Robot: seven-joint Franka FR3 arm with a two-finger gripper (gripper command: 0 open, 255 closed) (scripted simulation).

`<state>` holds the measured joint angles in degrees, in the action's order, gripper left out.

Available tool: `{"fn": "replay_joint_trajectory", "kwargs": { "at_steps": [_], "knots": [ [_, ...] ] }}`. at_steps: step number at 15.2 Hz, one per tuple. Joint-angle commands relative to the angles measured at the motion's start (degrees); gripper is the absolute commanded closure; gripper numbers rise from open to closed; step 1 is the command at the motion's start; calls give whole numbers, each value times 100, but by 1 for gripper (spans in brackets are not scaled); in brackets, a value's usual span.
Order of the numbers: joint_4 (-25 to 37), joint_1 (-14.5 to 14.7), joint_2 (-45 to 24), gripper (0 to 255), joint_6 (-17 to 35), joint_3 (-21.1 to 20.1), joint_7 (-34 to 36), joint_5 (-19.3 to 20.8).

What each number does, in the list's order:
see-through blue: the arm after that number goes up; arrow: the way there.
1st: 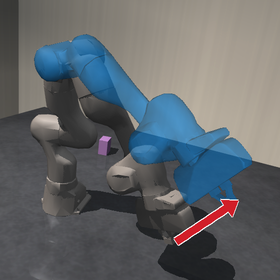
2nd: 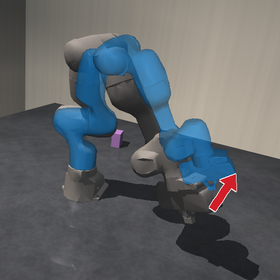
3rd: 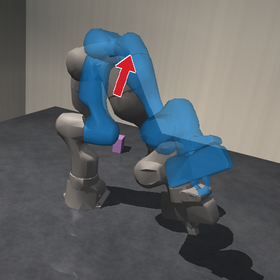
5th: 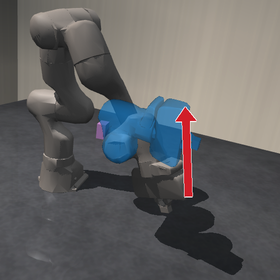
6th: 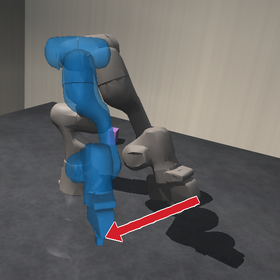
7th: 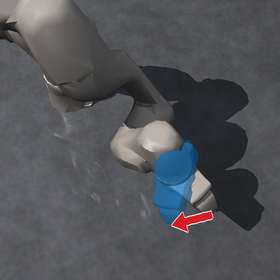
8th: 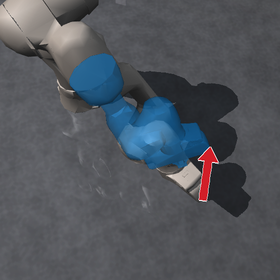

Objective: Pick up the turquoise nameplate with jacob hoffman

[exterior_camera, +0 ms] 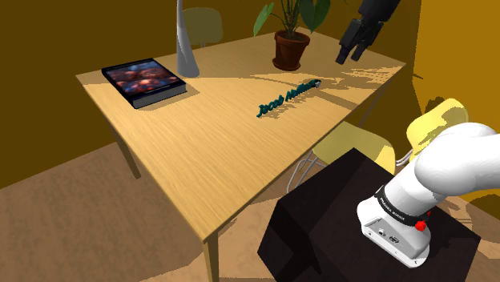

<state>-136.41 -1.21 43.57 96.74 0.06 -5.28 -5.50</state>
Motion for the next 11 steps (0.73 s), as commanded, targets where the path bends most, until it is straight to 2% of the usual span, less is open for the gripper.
{"fn": "replay_joint_trajectory", "kwargs": {
  "at_steps": [1,11],
  "knots": [
    [0,0,0,0,0,0,0,0],
    [254,-381,-1982,0,1544,-423,1212,107]
  ]
}}
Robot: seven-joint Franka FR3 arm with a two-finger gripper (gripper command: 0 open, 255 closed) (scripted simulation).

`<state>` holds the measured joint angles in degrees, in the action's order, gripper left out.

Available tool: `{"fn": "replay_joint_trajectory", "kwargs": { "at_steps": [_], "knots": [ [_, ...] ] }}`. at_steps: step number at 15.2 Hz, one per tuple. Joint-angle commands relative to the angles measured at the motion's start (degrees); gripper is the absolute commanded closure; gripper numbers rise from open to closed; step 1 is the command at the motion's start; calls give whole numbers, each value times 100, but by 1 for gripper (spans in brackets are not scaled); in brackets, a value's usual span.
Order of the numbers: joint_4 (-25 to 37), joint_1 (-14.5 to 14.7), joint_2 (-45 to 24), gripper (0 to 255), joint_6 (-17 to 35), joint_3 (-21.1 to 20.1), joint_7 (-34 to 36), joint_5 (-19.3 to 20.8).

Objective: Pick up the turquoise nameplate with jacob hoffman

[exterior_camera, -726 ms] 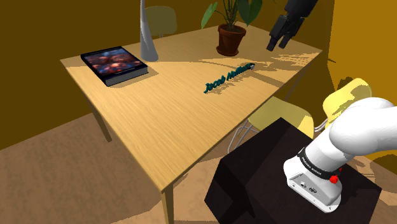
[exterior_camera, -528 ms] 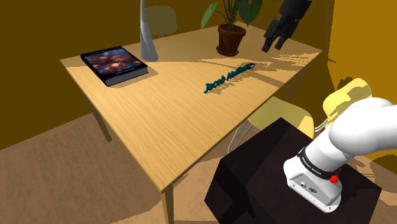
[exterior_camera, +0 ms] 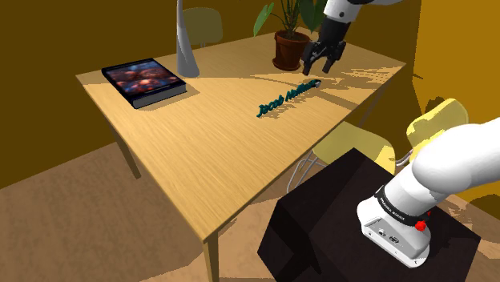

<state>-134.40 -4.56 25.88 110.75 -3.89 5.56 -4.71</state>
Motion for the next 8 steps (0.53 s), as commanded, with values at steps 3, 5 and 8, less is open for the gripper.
{"fn": "replay_joint_trajectory", "kwargs": {
  "at_steps": [3,5,8],
  "knots": [
    [270,-159,-861,0,508,-104,511,131],
    [446,-229,-1298,0,720,-136,772,217],
    [756,-320,-1955,0,988,-153,1164,365]
  ]
}}
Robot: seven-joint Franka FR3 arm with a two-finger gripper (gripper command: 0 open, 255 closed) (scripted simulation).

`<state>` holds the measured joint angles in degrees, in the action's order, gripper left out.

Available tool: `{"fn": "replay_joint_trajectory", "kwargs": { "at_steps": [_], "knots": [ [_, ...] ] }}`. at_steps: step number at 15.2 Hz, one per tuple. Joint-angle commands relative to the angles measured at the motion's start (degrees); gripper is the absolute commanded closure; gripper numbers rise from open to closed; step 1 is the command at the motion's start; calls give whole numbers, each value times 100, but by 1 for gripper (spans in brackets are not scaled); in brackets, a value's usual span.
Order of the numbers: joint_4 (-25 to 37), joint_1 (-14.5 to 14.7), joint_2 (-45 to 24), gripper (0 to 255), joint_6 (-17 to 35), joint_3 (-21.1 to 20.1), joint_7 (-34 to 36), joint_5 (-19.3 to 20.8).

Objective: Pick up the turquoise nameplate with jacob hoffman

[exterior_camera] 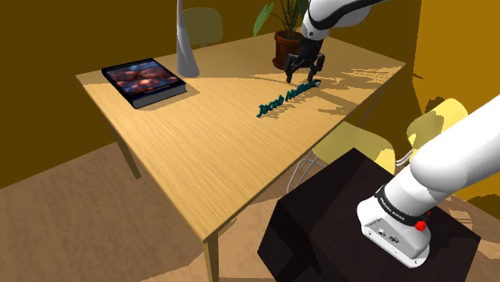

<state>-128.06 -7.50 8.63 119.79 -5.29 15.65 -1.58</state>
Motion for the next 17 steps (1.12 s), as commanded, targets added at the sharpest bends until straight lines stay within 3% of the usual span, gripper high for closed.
{"fn": "replay_joint_trajectory", "kwargs": {
  "at_steps": [1,3,13,14,17],
  "knots": [
    [237,-51,-448,0,160,-10,286,104],
    [483,-94,-883,0,292,11,541,208],
    [207,-86,-1174,0,858,17,571,245],
    [207,-84,-1173,255,858,15,574,245],
    [210,-85,-1174,255,855,16,573,245]
  ]
}}
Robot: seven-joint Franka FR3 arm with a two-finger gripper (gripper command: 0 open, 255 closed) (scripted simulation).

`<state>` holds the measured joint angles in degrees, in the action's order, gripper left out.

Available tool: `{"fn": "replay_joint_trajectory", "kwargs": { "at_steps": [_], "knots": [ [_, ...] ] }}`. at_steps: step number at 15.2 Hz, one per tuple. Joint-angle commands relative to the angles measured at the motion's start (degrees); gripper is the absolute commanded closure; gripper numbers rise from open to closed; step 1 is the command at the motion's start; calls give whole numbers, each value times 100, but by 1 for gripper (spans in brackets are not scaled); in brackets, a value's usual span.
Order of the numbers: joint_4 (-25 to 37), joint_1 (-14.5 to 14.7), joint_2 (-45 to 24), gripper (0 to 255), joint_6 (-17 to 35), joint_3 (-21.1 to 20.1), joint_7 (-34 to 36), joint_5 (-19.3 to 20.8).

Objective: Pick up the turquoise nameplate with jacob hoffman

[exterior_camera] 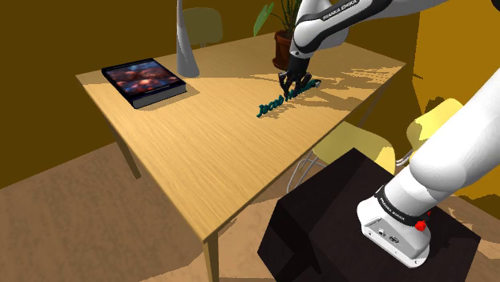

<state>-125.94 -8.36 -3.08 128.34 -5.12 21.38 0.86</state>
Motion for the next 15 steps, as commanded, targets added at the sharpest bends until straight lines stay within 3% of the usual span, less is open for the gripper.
{"fn": "replay_joint_trajectory", "kwargs": {
  "at_steps": [1,6,15],
  "knots": [
    [-2,1,-2,255,-1,-1,-1,0],
    [-5,-1,-3,255,3,1,-3,1],
    [331,-4,335,255,-669,1,-36,-42]
  ]
}}
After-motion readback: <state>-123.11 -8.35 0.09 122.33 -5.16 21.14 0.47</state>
